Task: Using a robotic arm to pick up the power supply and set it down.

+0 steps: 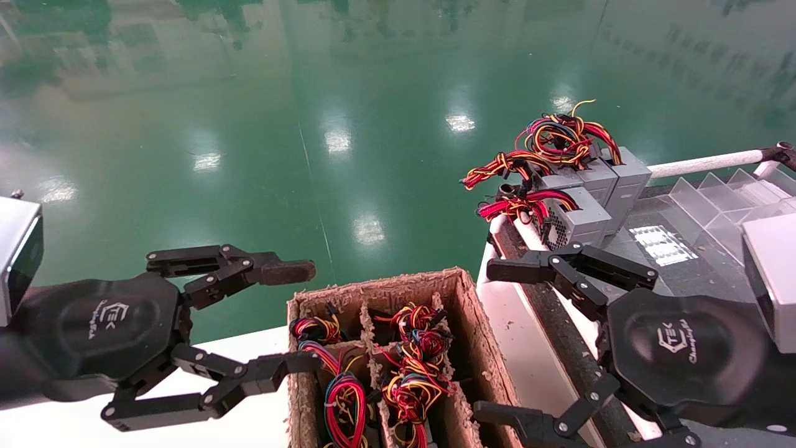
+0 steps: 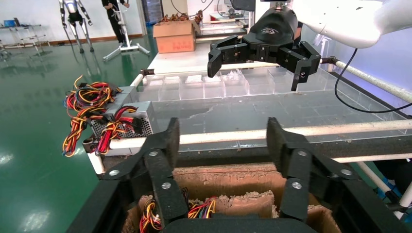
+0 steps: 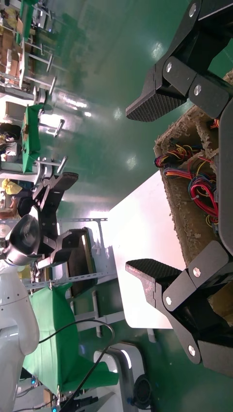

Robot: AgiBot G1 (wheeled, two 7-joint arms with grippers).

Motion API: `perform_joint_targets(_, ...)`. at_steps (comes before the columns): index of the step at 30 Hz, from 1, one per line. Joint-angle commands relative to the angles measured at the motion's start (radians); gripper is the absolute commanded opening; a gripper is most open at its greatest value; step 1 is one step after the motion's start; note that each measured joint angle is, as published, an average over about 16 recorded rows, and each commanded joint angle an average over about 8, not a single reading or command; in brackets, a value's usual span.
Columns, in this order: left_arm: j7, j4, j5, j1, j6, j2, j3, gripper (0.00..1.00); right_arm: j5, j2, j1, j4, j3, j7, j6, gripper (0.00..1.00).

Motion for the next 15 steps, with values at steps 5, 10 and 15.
perform_joint_targets(5, 0.0, 0.0, 0.0, 0.0, 0.0, 0.0, 0.0, 0.0, 0.0, 0.0, 0.0, 0.0, 0.0, 0.0, 0.0, 1.0)
perform_joint_targets(10, 0.0, 0.0, 0.0, 0.0, 0.0, 0.0, 0.0, 0.0, 0.0, 0.0, 0.0, 0.0, 0.0, 0.0, 0.0, 1.0)
perform_joint_targets(15, 0.0, 0.0, 0.0, 0.0, 0.0, 0.0, 0.0, 0.0, 0.0, 0.0, 0.0, 0.0, 0.0, 0.0, 0.0, 1.0)
